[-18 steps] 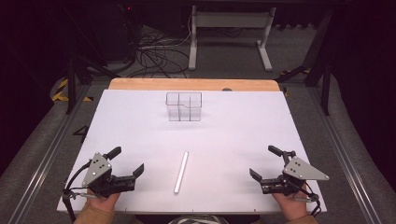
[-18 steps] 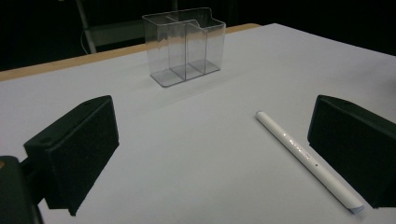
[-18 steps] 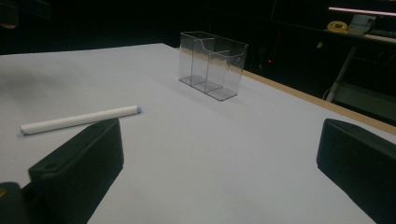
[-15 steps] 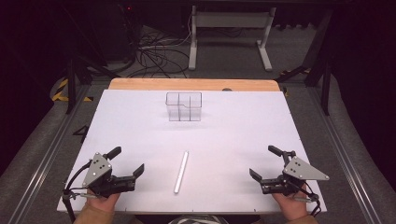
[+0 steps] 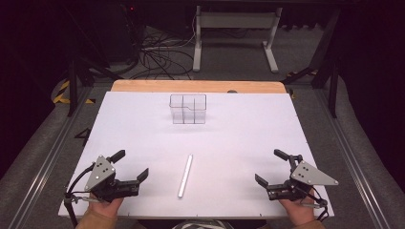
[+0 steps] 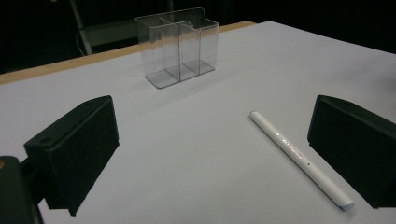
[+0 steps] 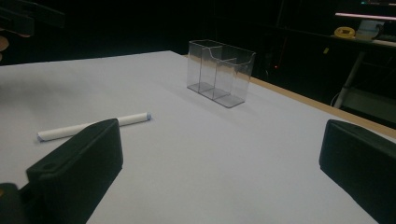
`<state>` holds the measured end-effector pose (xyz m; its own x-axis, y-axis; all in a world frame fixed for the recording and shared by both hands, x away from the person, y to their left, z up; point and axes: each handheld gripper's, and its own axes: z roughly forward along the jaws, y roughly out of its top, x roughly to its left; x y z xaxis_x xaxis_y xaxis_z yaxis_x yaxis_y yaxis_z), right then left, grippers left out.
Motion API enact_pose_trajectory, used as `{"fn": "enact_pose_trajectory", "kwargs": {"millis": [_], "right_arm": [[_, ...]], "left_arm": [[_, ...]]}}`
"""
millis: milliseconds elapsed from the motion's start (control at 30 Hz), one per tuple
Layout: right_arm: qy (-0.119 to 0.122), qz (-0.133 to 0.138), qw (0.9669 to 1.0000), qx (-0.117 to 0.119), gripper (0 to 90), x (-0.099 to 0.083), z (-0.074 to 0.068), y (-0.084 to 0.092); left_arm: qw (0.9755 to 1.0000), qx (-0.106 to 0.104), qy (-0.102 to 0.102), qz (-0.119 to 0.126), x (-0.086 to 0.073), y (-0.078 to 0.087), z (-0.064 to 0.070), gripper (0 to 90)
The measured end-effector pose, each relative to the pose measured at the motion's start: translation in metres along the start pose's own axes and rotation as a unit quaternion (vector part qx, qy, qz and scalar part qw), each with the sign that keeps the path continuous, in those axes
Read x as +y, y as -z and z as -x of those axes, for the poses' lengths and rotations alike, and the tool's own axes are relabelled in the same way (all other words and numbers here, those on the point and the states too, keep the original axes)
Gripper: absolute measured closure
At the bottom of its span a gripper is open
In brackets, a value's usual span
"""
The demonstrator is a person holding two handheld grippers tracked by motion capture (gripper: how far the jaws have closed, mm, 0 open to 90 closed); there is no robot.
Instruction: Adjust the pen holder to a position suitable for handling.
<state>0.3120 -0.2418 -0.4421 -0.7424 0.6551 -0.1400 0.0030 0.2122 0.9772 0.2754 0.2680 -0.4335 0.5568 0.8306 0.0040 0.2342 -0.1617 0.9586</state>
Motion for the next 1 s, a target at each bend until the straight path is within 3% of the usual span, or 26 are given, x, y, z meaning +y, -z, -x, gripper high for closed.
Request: {"fn": "enact_pose_trajectory", "kwargs": {"millis": [467, 1000], "right_arm": [[0.008, -0.007, 0.9999, -0.001, 4.0, 0.001, -0.002, 0.001], [0.009, -0.001, 0.9999, 0.004, 4.0, 0.000, -0.003, 0.001]], "left_arm": [[0.9998, -0.006, -0.003, -0.017, 0.009, -0.004, 0.006, 3.0], [0.9984, -0.044, -0.011, -0.035, 0.032, -0.029, 0.022, 3.1]]}}
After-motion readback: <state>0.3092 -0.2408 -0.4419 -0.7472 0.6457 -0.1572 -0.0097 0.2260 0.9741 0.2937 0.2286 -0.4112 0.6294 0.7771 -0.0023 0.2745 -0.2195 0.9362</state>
